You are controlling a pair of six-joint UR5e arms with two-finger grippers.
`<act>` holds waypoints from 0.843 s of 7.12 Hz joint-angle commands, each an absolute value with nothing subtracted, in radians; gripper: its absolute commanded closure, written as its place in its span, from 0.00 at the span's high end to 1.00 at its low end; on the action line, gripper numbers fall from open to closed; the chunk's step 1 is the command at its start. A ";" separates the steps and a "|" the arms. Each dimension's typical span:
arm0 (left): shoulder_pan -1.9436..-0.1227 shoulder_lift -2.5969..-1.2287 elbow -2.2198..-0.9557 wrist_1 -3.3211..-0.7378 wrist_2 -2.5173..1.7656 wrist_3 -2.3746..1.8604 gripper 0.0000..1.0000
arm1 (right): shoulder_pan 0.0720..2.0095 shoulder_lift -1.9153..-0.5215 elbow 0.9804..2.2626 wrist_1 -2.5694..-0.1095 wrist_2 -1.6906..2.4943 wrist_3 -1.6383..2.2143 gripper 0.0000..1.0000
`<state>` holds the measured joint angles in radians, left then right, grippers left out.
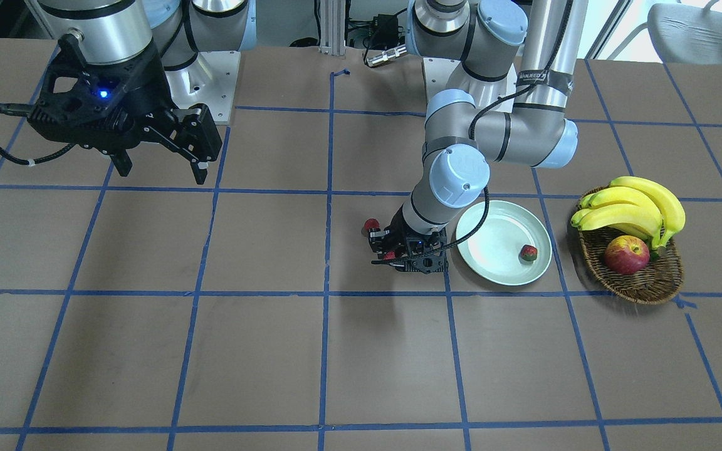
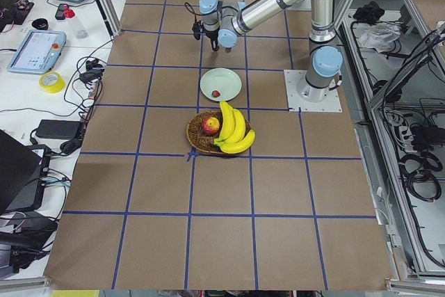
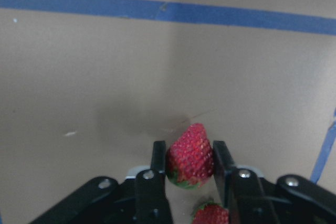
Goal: Collect all strawberries into plate
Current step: 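Carry the strawberry into the plate and release it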
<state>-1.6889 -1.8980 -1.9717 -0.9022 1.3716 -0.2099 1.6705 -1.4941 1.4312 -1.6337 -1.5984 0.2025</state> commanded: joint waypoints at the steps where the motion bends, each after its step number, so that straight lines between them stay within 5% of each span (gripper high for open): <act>1: -1.597 -1.870 -1.828 -1.147 1.451 -0.204 0.00 | 1.671 -1.494 1.431 -1.634 -1.600 0.202 1.00; 5: -1.338 -1.888 -1.865 -1.287 1.577 0.174 0.00 | 1.671 -1.494 1.431 -1.634 -1.600 0.202 1.00; 6: -1.321 -1.890 -1.887 -1.284 1.642 0.172 0.07 | 1.671 -1.494 1.431 -1.634 -1.601 0.202 1.00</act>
